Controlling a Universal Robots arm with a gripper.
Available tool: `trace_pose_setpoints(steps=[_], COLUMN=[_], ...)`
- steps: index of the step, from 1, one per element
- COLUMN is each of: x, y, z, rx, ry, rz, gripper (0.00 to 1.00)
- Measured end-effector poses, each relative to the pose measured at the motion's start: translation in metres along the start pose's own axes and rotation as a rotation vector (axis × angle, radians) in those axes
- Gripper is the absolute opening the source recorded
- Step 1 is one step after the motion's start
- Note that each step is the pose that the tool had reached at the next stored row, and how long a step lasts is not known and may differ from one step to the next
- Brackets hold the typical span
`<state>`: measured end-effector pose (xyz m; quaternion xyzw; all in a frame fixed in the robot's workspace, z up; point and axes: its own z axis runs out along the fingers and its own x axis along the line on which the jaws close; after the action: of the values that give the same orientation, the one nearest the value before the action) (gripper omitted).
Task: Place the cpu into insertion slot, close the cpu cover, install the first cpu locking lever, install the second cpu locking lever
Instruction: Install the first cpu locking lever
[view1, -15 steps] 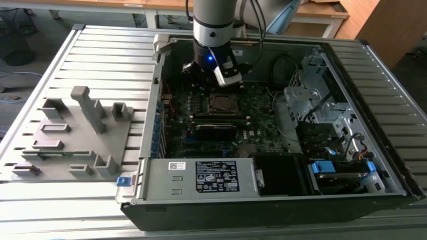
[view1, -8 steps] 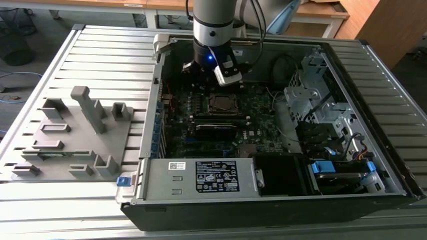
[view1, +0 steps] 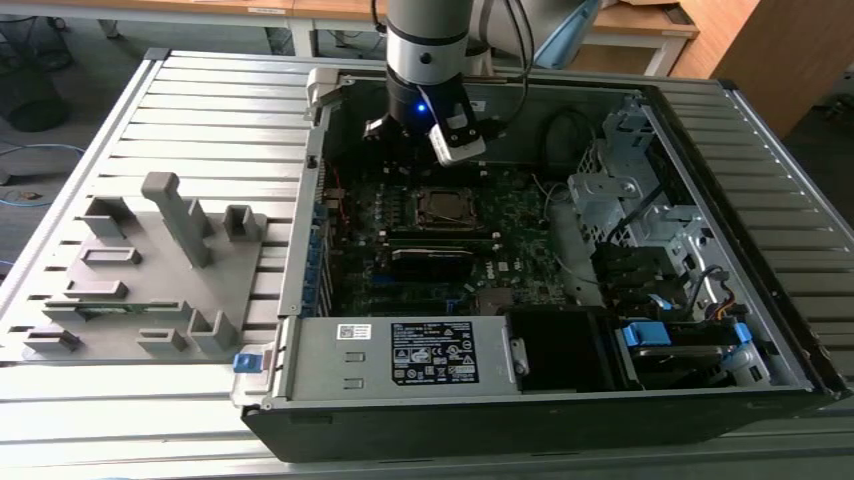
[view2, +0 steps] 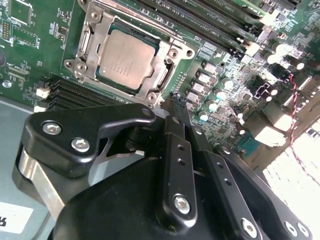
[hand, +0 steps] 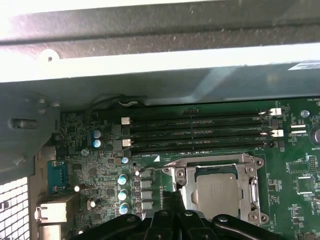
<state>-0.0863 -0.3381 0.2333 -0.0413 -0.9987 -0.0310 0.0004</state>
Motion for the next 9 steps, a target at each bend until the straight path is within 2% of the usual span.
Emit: trace_pose_setpoints(steps=[6,9], x=[0.0001,0.0037], y=[0.0000,-0.0003], z=[-0.0006,-0.0006], rx=[0.0000,0.0000], ry=[0.0000,-0.0003], rz=[0.000,0.000], gripper=[0.11,0.11])
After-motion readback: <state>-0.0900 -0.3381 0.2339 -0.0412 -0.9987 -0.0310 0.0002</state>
